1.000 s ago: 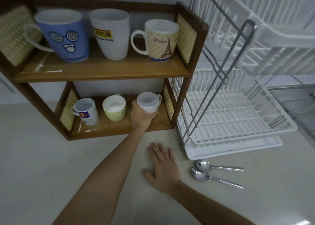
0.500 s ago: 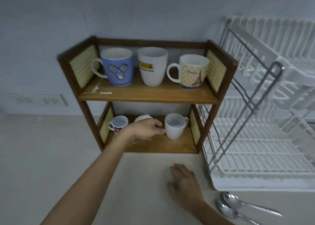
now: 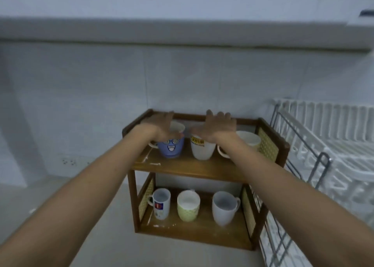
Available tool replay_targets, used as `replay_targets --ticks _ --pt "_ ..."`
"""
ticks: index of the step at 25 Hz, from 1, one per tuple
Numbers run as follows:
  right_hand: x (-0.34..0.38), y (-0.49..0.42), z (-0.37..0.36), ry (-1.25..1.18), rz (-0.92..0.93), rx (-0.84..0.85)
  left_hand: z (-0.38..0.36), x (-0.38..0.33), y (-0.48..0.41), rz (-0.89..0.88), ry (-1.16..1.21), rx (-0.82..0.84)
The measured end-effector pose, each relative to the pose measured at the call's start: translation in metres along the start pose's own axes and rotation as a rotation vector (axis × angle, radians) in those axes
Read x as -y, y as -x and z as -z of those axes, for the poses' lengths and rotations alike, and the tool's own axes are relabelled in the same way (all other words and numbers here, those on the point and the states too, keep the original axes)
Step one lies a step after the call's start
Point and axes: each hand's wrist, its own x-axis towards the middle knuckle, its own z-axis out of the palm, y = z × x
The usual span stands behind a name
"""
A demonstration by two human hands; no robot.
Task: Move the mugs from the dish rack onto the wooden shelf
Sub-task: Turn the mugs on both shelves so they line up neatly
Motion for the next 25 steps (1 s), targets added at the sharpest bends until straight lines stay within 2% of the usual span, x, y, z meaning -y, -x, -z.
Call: replay_targets --ticks 2,5,8,16,22,25 --pt "-0.002 -0.018 -0.008 0.066 0.061 0.138 -0.01 0.005 -0.011 0.021 0.03 0.045" --pt "-0.016 -0.032 -0.011 -0.099 0.269 0.309 -0.013 0.014 -0.016 -0.009 0.009 0.045" --pt "-0.03 -0.039 -0.003 -0.178 0.382 0.431 -0.018 0.021 -0.017 -0.026 0.027 0.011" --pt "-0.037 -0.043 -0.01 -0.413 0.523 0.501 -0.022 0.034 -0.022 -0.053 0.049 -0.014" --pt "-0.018 -0.039 -0.017 -0.231 0.441 0.326 -0.026 0.037 -0.022 -0.046 0.099 -0.043" --pt "-0.009 -0.035 -0.015 -0.225 0.404 0.307 -0.028 0.036 -0.021 -0.058 0.133 -0.057"
